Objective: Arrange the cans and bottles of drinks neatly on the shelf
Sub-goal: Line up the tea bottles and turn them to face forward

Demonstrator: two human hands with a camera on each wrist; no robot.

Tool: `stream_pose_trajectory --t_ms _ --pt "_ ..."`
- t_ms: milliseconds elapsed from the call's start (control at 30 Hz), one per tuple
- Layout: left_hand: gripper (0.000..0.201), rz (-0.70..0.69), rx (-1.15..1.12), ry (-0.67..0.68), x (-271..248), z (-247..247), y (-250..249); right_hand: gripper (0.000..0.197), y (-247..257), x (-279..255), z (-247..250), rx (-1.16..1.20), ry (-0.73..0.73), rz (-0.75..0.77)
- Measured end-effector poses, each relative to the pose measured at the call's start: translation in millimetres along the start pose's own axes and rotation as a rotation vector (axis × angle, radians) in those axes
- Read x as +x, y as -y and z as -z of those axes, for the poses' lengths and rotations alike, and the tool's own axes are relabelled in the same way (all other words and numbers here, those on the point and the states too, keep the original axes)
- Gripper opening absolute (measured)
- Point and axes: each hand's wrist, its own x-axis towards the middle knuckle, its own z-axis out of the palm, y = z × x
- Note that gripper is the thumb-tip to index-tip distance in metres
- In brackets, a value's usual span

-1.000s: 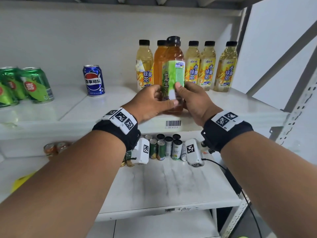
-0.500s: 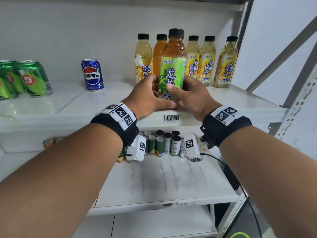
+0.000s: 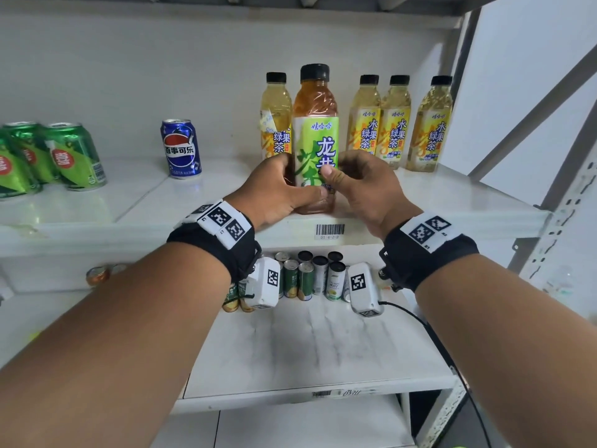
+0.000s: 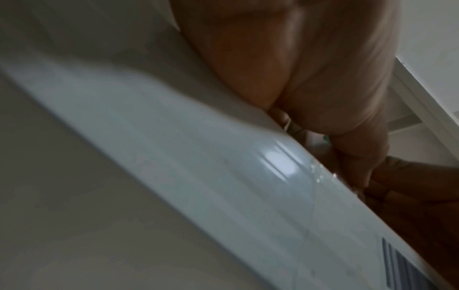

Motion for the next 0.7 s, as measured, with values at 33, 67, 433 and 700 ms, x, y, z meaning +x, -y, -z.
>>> stream_pose_trajectory --t_ms 33,67,433,700 --pt "0.058 -0.003 -0.008 -0.005 0.0 -1.0 -0.5 0.035 0.2 0.4 -1.2 -0.012 -0.02 -0.004" --pt "0.054 -0.006 -0.01 -0.011 0.0 -1.6 -1.3 0.032 -0.5 1.1 -2.3 -0.021 -0.03 -0.002" --pt "0.066 -0.114 -0.005 0.001 -10.9 -2.5 -0.8 0.032 -1.4 -4.6 -8.6 -0.024 -0.016 0.094" --pt "0.062 -0.111 -0.026 0.042 -9.3 4.4 -2.8 0.026 1.0 -1.0 -4.0 0.012 0.083 0.071"
